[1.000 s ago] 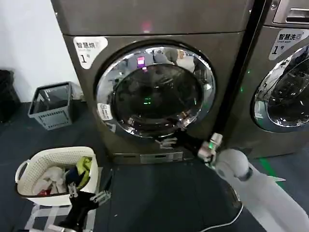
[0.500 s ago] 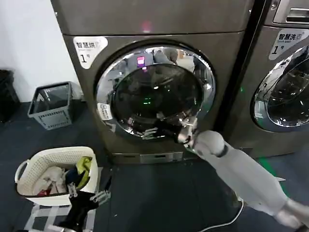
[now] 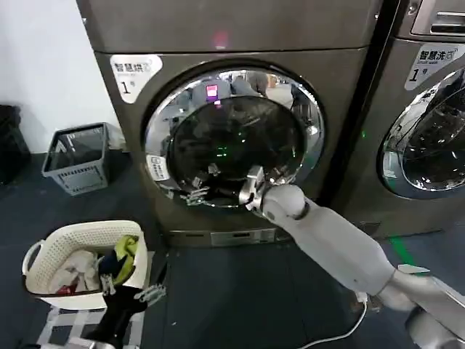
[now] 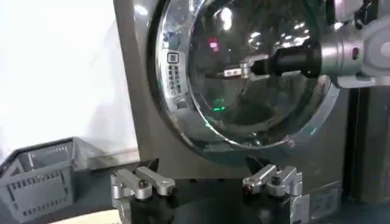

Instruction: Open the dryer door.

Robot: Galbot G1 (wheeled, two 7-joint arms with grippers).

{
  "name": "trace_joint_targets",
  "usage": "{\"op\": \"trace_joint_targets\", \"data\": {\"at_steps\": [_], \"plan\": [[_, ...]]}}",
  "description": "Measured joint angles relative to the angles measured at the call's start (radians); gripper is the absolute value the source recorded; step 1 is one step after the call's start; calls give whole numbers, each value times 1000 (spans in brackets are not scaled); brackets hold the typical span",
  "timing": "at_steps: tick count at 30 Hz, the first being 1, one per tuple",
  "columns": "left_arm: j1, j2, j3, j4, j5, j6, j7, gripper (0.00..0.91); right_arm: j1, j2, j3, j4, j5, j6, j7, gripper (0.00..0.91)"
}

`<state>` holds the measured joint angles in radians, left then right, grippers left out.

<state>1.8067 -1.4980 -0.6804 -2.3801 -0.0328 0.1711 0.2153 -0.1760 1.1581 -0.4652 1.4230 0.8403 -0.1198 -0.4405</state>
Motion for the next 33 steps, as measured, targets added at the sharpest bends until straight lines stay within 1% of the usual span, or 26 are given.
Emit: {"op": "trace_joint_targets", "data": {"at_steps": [5, 12, 17, 26, 33], "plan": [[-1, 1, -1, -3, -4, 0, 0, 907, 23, 27, -18, -37, 3, 0, -11, 907], [-4, 4, -5, -9, -12, 3, 0, 907, 52, 90, -37, -103, 3, -1, -23, 907], [-4, 6, -7, -14, -16, 4, 0, 907, 54, 119, -44, -130, 4, -8, -39, 907], [-21, 15, -21, -15, -37, 12, 0, 907, 64, 155, -52, -172, 1, -11, -71, 907], [-56, 39, -46, 12, -80, 29, -1, 907, 65, 138, -57, -166, 1, -28, -149, 907]]}}
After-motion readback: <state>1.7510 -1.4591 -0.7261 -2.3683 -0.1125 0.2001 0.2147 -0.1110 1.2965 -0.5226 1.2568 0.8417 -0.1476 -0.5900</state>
